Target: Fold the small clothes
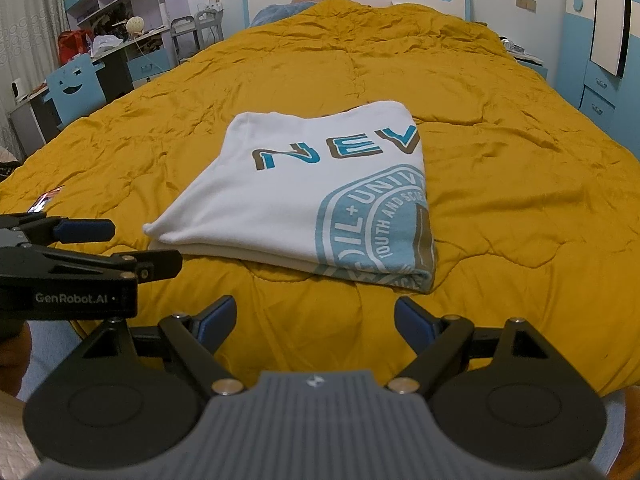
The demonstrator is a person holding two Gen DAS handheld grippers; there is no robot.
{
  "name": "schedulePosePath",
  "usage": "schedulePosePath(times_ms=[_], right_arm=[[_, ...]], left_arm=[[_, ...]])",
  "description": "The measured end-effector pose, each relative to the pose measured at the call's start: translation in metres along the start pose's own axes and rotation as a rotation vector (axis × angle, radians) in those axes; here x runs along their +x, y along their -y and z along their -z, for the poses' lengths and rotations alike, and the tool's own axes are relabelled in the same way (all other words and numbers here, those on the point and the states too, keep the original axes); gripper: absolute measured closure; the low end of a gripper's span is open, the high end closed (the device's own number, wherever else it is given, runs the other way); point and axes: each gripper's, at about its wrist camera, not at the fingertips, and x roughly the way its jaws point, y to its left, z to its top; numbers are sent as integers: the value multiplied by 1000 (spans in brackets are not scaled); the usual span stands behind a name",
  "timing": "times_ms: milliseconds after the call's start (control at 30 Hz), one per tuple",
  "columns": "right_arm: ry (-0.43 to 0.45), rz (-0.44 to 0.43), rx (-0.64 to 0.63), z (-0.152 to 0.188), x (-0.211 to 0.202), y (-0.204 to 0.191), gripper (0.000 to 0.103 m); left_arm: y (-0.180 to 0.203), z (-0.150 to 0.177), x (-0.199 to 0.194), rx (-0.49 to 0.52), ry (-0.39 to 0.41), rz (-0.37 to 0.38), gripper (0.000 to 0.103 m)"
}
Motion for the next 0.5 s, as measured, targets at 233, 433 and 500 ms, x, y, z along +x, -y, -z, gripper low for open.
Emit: schedulePosePath(times_ms=[233, 433, 500], right_arm=[[0, 0, 0, 0, 1, 0, 21], [3, -1, -1, 0, 1, 0, 21], [3, -1, -1, 1, 2, 0, 21]], left_arm=[[0, 0, 0, 1, -1, 0, 0], [0, 2, 1, 5, -2, 1, 0], [1, 2, 1, 4, -3, 0, 0]])
